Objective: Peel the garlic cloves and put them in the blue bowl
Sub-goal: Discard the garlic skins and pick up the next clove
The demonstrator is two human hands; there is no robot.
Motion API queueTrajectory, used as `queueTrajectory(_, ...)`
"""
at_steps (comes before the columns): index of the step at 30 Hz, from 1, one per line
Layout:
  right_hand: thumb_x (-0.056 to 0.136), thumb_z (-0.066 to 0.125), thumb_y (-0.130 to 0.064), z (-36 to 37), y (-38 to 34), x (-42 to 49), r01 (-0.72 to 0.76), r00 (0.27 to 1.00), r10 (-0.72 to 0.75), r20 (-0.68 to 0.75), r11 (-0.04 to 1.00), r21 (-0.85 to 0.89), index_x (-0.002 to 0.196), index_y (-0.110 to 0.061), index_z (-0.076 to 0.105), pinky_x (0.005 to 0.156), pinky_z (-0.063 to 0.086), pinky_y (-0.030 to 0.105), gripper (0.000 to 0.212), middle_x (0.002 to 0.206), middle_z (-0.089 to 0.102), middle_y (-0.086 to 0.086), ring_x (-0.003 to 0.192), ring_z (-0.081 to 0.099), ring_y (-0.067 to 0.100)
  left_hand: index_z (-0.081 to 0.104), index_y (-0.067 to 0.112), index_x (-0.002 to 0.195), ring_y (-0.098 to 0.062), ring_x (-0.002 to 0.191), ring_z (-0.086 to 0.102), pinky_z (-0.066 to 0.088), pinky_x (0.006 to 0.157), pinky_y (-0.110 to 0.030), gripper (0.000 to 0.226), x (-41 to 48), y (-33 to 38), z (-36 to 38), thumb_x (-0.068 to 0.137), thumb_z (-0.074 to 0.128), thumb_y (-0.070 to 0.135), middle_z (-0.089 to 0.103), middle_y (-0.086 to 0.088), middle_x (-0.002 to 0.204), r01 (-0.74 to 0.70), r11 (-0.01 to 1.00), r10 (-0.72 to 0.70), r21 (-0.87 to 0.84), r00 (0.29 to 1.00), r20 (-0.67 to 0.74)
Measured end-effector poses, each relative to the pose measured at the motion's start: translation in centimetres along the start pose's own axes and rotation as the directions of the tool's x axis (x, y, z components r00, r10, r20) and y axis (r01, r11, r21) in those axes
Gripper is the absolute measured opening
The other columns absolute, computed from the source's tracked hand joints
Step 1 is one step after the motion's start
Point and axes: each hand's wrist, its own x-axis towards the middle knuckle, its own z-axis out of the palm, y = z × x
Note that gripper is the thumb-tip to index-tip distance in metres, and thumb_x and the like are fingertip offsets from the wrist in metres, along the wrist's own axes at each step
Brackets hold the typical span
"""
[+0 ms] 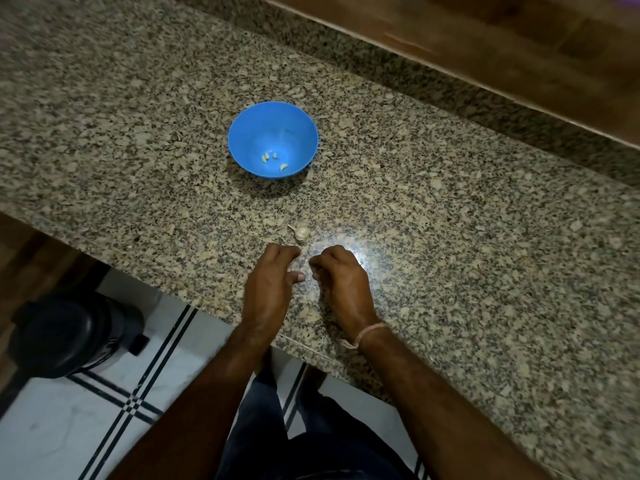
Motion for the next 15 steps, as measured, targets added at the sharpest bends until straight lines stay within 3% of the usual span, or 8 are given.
queueTrajectory(2,0.091,0.072,-0.001,0.0,-0.1,0.0,0.004,1.000,-0.005,-0.022,1.000,-0.013,0.103,-0.012,0.074,0.073,0.053,0.038,0.017,0.100,0.063,-0.002,0.093,0.057,0.017,0.066,0.016,0.119,-0.008,0.089,0.064,0.059,0.076,-0.032,0.032,0.1,-0.1,0.1,0.093,0.068,-0.002,0.056,0.005,0.112,-0.003,0.999,0.004,-0.040,1.000,0.007)
queueTrajectory(6,0.094,0.070,-0.008,0.0,-0.4,0.1,-0.022,0.999,0.020,-0.032,0.998,-0.059,0.094,-0.014,0.073,0.068,0.046,0.033,0.006,0.094,0.065,-0.002,0.089,0.056,0.017,0.068,0.016,0.106,-0.017,0.090,0.064,0.058,0.074,-0.040,0.022,0.3,-0.8,0.5,0.090,0.071,0.002,0.060,0.005,0.099,-0.014,1.000,0.014,-0.016,1.000,-0.002)
queueTrajectory(8,0.093,0.071,-0.008,0.0,-0.6,0.1,-0.027,0.999,0.024,-0.035,0.996,-0.091,0.091,-0.015,0.072,0.066,0.038,0.030,0.007,0.091,0.065,-0.003,0.086,0.055,0.018,0.068,0.017,0.100,-0.014,0.088,0.060,0.054,0.072,-0.026,0.019,0.8,-0.6,0.5,0.089,0.072,0.002,0.061,0.005,0.094,-0.033,0.999,0.034,0.005,0.999,-0.008)
queueTrajectory(10,0.092,0.071,-0.008,-0.3,-0.6,0.0,-0.037,0.999,0.033,-0.038,0.992,-0.124,0.089,-0.016,0.071,0.065,0.033,0.030,0.009,0.089,0.064,-0.003,0.085,0.053,0.018,0.067,0.017,0.092,-0.011,0.084,0.052,0.040,0.067,-0.011,0.018,1.2,-0.4,0.3,0.088,0.074,0.001,0.060,0.006,0.087,-0.070,0.995,0.071,0.070,0.997,-0.010)
queueTrajectory(11,0.091,0.071,-0.007,-0.4,-0.6,-0.1,-0.046,0.999,0.042,-0.032,0.989,-0.140,0.090,-0.016,0.070,0.065,0.032,0.030,0.010,0.089,0.063,-0.003,0.085,0.051,0.018,0.067,0.016,0.089,-0.012,0.083,0.050,0.039,0.065,-0.012,0.018,1.5,-0.4,0.3,0.087,0.075,0.001,0.060,0.005,0.084,-0.081,0.992,0.083,0.096,0.997,-0.012)
queueTrajectory(13,0.089,0.073,-0.004,-0.7,-0.6,-0.3,-0.059,0.998,0.057,-0.018,0.981,-0.183,0.090,-0.017,0.068,0.065,0.030,0.029,0.014,0.089,0.062,-0.002,0.084,0.048,0.016,0.066,0.014,0.086,-0.016,0.083,0.050,0.046,0.062,-0.031,0.016,1.6,-0.5,0.1,0.087,0.076,0.002,0.060,0.002,0.082,-0.083,0.984,0.086,0.159,0.996,-0.014)
queueTrajectory(15,0.086,0.075,-0.002,-0.9,-0.6,-0.7,-0.052,0.999,0.054,0.002,0.971,-0.233,0.091,-0.017,0.066,0.065,0.029,0.028,0.018,0.088,0.061,-0.001,0.082,0.044,0.015,0.066,0.013,0.088,-0.021,0.084,0.052,0.044,0.059,-0.035,0.016,1.4,-0.8,-0.1,0.086,0.075,-0.001,0.061,-0.001,0.083,-0.090,0.971,0.092,0.224,0.996,0.002)
